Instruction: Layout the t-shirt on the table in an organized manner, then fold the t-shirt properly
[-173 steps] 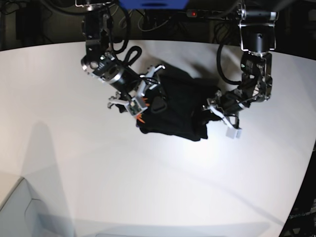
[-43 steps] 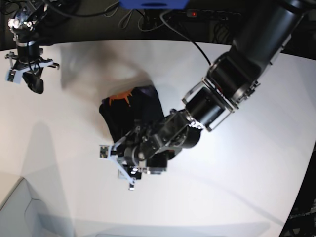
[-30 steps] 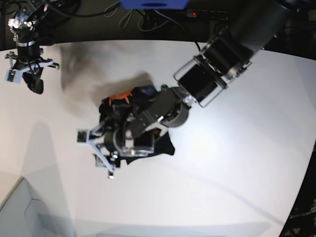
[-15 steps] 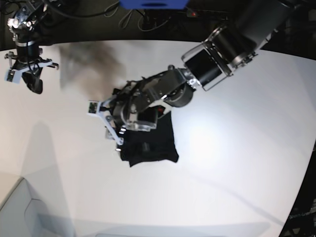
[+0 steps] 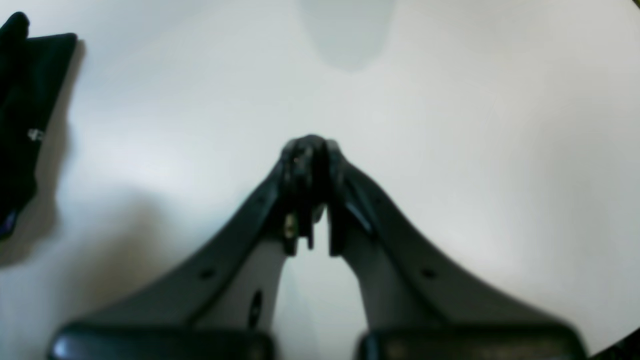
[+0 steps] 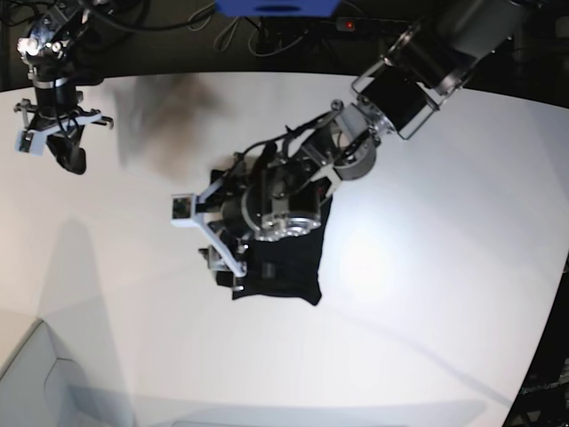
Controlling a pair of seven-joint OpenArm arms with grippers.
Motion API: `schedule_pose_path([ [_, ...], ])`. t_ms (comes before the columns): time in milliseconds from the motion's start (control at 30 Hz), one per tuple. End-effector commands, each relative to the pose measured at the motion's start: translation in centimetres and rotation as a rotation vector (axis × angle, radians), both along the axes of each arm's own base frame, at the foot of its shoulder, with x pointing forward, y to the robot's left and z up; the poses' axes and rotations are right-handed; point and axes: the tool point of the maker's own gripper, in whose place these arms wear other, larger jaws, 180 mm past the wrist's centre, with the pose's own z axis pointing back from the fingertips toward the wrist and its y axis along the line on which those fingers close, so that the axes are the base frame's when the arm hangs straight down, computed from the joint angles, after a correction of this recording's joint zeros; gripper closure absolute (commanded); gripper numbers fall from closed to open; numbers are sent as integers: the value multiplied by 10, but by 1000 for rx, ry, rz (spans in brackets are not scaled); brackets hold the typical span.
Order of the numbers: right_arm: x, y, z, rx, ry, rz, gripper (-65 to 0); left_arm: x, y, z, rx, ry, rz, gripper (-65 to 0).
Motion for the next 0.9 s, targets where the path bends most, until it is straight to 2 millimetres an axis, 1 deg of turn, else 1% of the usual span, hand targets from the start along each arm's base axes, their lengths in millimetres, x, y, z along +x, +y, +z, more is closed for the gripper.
schedule_pose_path([
  [0,3,-4,14,-16,-54,1,0,8,-6,28,-66,-50,5,-380],
  [67,3,-4,14,-16,-54,1,0,13,2,42,-112,-70,42,-376],
  [100,3,-4,14,-17,-55,-1,0,18,11,53,-142,-85,75,-361],
  [133,3,-5,16,-19,-59,-4,0,25,23,61,-177,-92,124,-330],
  [200,2,-6,16,-21,-58,-6,0,38,57,77,-250,-110,249,-242],
  [233,-3,-10,14,-25,-48,-19,0,44,80,83,-281,-119,322,-193],
  [300,-12,-19,14,-35,-37,-48,0,50,126,86,-330,-122,472,-83],
  [333,-16,-23,13,-38,-31,-60,0,50,144,85,-340,-126,527,-38],
  [367,-20,-27,13,-43,-27,-74,0,47,160,83,-345,-124,575,0],
  [400,-26,-34,13,-50,-22,-97,0,44,177,78,-346,-119,626,0],
  [467,-43,-53,15,-70,-9,-162,0,30,208,62,-327,-93,712,-14],
  [567,-72,-80,18,-101,10,-265,0,3,250,38,-302,-46,848,0],
  [633,-96,-96,18,-118,36,-333,0,-20,271,22,-279,-5,918,0],
  [667,-110,-102,16,-121,56,-364,0,-32,276,14,-274,19,950,0],
  [700,-123,-108,13,-120,74,-394,0,-49,281,4,-265,52,987,0],
  [767,-145,-113,0,-99,117,-437,0,-79,294,-15,-244,118,1067,0],
  [833,-166,-113,-18,-65,170,-460,0,-111,313,-33,-219,183,1162,0],
  [867,-174,-112,-25,-48,192,-467,0,-122,318,-39,-216,205,1197,0],
])
